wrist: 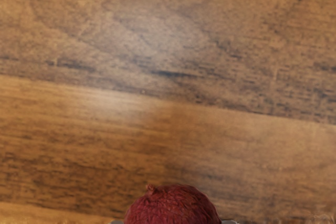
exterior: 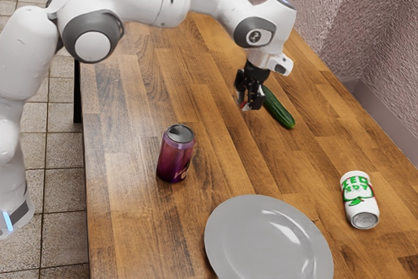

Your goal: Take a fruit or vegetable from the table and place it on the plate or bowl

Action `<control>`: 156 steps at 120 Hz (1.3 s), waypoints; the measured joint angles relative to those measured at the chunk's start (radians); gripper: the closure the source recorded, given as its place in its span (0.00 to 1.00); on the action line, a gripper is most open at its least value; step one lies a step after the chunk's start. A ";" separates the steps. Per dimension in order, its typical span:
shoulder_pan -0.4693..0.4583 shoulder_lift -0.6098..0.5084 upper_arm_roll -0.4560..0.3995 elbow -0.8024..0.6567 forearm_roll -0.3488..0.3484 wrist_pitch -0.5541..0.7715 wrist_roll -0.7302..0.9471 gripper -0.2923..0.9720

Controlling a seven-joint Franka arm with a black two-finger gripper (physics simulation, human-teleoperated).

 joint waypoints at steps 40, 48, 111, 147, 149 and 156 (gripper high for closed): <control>-0.118 -0.075 -0.243 -0.004 0.093 -0.049 -0.063 0.65; -0.113 -0.079 -0.294 -0.009 0.120 -0.059 -0.088 0.65; -0.114 -0.086 -0.555 -0.036 0.230 -0.086 -0.315 0.65; -0.112 -0.083 -0.623 -0.071 0.256 -0.034 -0.451 0.65; -0.112 -0.083 -0.623 -0.073 0.257 -0.027 -0.457 0.65; -0.113 -0.082 -0.624 -0.082 0.258 0.003 -0.477 0.65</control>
